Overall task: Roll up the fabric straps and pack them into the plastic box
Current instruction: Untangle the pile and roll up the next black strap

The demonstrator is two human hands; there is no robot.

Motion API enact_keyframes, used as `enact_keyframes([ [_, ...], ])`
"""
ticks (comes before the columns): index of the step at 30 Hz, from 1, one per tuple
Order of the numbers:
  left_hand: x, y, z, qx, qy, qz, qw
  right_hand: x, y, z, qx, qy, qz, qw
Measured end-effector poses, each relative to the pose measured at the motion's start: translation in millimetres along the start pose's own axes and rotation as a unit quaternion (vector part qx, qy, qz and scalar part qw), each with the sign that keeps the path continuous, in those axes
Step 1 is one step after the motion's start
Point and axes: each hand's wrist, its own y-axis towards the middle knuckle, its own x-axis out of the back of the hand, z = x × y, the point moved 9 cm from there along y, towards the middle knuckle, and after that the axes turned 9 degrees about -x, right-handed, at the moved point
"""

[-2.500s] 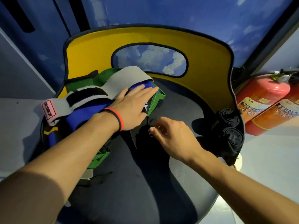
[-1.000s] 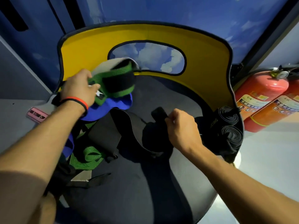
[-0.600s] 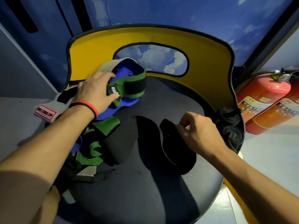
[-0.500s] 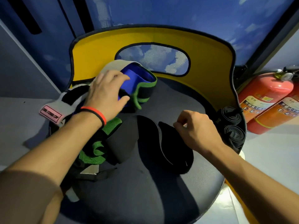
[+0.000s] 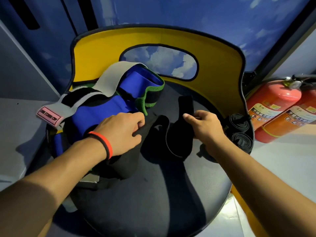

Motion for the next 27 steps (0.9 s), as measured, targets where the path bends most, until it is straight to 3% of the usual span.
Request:
enact_keyframes([
  [3,2,-3,-13,-0.010,-0.027,-0.023,0.999,-4,15,-12,-0.048,0.140,-0.002,0.989],
  [6,-2,-5,-22,-0.001,-0.065,-0.040,0.997,-3,28,-17,-0.052,0.176,-0.039,0.982],
  [8,-3,-5,-27,0.002,-0.073,-0.056,0.996,1,29,-7,-0.004,0.098,-0.081,0.992],
  [10,-5,-3,-33,-0.001,-0.070,-0.067,0.995,3,19,14,0.088,-0.061,-0.115,0.988],
  [12,-5,0,-41,-0.005,-0.073,-0.075,0.994,-4,1,34,0.184,-0.275,-0.130,0.935],
  [14,-10,2,-51,-0.015,-0.051,-0.065,0.996,-19,-3,26,0.179,-0.422,-0.055,0.887],
  [16,-17,2,-62,-0.030,-0.018,-0.048,0.998,-33,-8,5,0.117,-0.488,0.073,0.862],
  [18,-26,0,-70,-0.037,-0.006,-0.034,0.999,-44,-14,1,0.119,-0.528,0.133,0.830],
  [23,-31,-7,-72,-0.024,-0.001,-0.010,1.000,-48,-3,-6,0.049,-0.512,0.156,0.843],
  [25,-30,-10,-69,-0.015,0.004,-0.002,1.000,-49,1,-9,0.040,-0.475,0.168,0.863],
  [27,-30,-11,-65,-0.005,0.012,0.008,1.000,-52,-2,-8,0.059,-0.481,0.185,0.855],
])
